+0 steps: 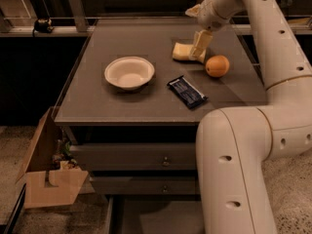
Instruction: Place sponge into bottom drawer
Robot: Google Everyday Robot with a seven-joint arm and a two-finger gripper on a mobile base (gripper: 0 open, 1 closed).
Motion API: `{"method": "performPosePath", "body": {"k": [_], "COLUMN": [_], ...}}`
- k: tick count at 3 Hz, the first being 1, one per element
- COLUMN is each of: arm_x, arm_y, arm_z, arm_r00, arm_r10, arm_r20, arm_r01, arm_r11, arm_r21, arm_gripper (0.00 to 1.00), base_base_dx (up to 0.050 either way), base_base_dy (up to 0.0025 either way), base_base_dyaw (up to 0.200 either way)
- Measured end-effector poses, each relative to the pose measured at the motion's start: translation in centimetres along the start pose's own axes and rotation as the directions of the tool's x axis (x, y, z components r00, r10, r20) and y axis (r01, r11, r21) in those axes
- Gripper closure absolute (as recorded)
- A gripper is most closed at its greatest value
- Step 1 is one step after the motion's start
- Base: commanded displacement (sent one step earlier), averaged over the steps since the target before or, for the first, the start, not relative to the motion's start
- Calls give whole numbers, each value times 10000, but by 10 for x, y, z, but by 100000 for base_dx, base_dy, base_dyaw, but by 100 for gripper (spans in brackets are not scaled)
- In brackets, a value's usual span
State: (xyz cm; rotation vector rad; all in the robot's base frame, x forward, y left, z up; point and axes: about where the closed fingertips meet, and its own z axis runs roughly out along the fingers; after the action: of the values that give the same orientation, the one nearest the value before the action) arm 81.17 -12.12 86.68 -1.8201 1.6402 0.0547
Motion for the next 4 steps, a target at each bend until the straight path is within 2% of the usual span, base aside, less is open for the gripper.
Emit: {"method": "performPosePath", "body": {"k": [1,2,3,4], "arm_x": [13,28,28,28], "arm_y": [9,27,27,27], "arm_z": [11,31,31,31], "arm_r00": [9994,9973,9973,9973], "arm_r10": [357,732,732,732], "arm_r20": [-22,-71,-70,-70], "arm_r01": [-357,-736,-736,-736], "arm_r11": [9989,9933,9933,9933], "arm_r21": [-295,-891,-891,-891], "arm_gripper": [0,0,0,18], "base_base_dx": [0,0,0,0], "base_base_dy": [0,0,0,0], "base_base_dyaw": [0,0,0,0]}}
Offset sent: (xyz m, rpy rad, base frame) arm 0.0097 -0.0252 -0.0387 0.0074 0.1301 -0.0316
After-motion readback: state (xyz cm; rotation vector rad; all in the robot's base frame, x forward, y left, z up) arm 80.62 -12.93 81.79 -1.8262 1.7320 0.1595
